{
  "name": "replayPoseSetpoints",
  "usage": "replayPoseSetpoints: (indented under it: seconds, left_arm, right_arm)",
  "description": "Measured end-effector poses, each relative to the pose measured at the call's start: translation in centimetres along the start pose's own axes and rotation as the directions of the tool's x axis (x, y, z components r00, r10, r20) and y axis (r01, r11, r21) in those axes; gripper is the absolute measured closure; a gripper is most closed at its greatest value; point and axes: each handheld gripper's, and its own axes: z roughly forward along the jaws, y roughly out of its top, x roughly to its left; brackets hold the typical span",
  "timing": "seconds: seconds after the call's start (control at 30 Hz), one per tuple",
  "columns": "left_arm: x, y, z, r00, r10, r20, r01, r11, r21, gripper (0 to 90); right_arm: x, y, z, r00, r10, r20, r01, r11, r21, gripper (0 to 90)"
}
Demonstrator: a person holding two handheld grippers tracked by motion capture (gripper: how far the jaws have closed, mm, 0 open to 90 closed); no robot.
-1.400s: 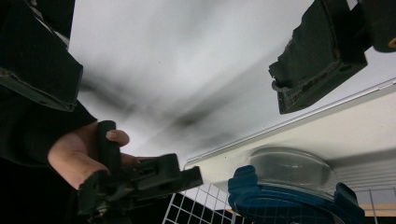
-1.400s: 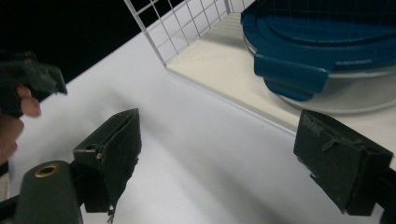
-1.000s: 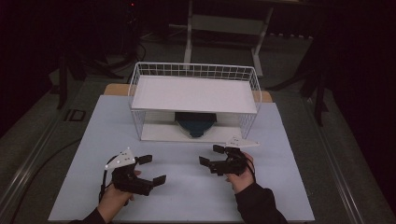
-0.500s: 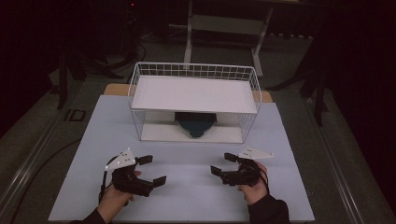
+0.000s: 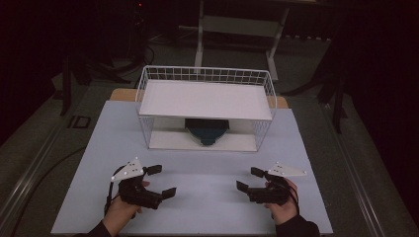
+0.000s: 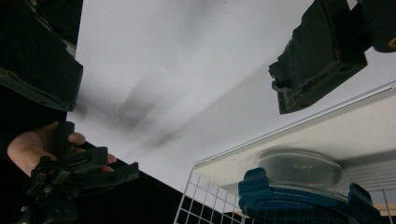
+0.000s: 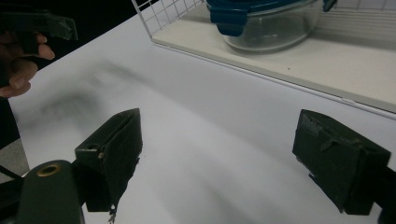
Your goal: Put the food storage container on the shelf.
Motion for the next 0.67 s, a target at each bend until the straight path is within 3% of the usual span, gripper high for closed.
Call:
replayPoseSetpoints:
  seconds: [0.27, 0.67]
  left_arm:
    - [0.0, -0.1, 0.1, 1.0, 0.009, -0.002, -0.009, 0.9999, 0.006, 1.4]
    - [-0.4, -0.1, 0.1, 0.9991, 0.043, -0.001, -0.043, 0.9991, 0.005, 1.4]
  right_arm:
    - [-0.5, -1.1, -0.6, 0.9998, -0.006, 0.02, 0.006, 1.0, 0.028, 15.7]
    - [-0.7, -1.4, -0.1, 0.9998, -0.013, 0.018, 0.012, 0.999, 0.046, 15.8]
